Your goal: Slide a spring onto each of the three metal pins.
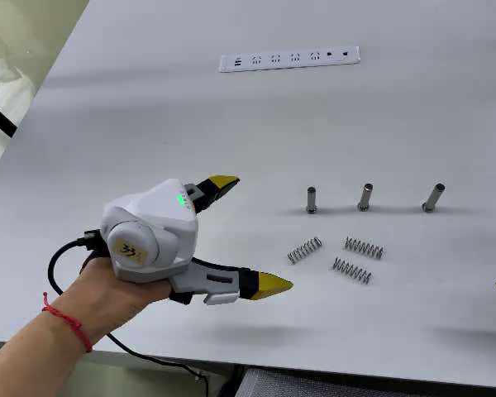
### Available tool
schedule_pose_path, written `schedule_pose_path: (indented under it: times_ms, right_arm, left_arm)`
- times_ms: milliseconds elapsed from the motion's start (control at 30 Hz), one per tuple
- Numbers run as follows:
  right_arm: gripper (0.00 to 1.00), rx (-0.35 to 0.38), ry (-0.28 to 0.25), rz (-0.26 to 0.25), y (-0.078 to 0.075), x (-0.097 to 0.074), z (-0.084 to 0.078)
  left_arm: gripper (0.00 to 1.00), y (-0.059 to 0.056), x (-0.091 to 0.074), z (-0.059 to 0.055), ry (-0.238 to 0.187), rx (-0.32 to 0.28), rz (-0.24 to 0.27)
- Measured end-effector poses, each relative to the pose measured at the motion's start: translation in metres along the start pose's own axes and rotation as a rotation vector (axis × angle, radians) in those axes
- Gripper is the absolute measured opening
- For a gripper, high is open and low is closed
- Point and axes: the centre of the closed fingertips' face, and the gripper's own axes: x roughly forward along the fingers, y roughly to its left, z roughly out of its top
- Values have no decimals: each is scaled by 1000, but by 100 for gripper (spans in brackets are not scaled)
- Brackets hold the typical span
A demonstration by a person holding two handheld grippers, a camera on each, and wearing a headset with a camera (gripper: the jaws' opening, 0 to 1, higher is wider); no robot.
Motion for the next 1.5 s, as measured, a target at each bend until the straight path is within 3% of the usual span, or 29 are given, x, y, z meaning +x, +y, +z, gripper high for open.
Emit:
schedule_pose_path:
  times_ms: [233,333,400,500,733,867,1100,1500]
  right_arm:
    - [94,11,-2,-13,5,-6,2]
    - [94,13,-7,-14,7,-8,3]
    - [94,13,-9,-15,7,-9,3]
    - [93,18,-12,-16,7,-10,1]
    - [92,23,-17,-22,2,-13,-4]
    - [91,26,-20,-24,0,-13,-6]
    - [90,28,-18,-23,2,-12,-5]
    - [89,35,-14,-27,-7,-15,-18]
  left_arm:
    - [79,-4,11,-12,96,3,-14]
    - [70,-4,16,-21,157,-27,-7]
    - [66,-5,21,-22,162,-27,-8]
    - [58,-7,26,-32,229,-55,-10]
    - [42,-11,39,-46,316,-69,-14]
    - [35,-13,47,-53,343,-107,-18]
    - [22,-15,57,-63,390,-103,-23]
    - [17,-20,70,-73,433,-122,-36]
